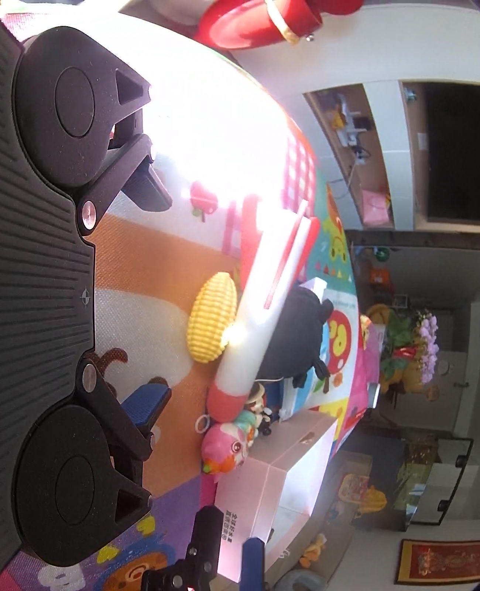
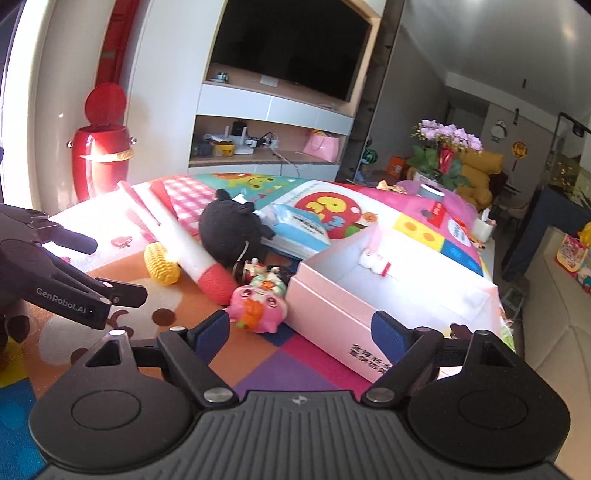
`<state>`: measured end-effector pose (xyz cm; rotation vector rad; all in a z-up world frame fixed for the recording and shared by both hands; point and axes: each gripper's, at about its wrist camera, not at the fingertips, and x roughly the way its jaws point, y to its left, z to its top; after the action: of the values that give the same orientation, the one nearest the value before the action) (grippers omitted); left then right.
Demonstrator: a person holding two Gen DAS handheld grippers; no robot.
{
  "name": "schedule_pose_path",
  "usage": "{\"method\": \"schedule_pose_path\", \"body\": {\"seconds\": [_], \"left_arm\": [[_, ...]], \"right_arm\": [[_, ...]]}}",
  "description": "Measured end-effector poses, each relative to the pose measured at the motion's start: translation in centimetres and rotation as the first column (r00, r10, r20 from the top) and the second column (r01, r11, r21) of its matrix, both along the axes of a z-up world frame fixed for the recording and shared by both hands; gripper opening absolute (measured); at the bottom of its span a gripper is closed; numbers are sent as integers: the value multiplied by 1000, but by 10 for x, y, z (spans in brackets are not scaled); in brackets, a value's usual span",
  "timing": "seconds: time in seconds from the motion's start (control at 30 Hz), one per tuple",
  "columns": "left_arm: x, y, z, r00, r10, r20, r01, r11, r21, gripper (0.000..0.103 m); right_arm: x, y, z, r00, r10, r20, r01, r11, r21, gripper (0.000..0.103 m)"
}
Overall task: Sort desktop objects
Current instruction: 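Grasp the pink pig toy with the right tool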
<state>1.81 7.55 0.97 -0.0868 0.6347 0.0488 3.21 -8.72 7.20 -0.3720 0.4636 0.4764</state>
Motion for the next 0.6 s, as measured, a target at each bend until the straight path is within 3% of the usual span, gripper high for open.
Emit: {"method": "schedule_pose_path", "body": {"seconds": [0.03,0.17,0.37,0.43,0.6], "left_arm": [[-3,3,1,1000,7,15,-7,1000,-15,102],[-7,6,2,999,21,33,-20,999,-31,102],[-3,6,1,1000,19,24,-18,999,-43,102],[-1,8,0,1000,22,13,-22,998,-58,102],[0,8,-1,1000,28,9,-27,998,-62,102]], "right_arm": [[-1,8,-4,1000,16,-23,-16,1000,-10,58],[10,32,-15,998,31,-62,-32,999,-17,57],[27,65,-37,1000,-3,-21,1,992,-127,61],[31,67,-39,999,-17,-36,12,991,-136,45],[11,46,-27,996,47,-82,-55,994,-93,42]]}}
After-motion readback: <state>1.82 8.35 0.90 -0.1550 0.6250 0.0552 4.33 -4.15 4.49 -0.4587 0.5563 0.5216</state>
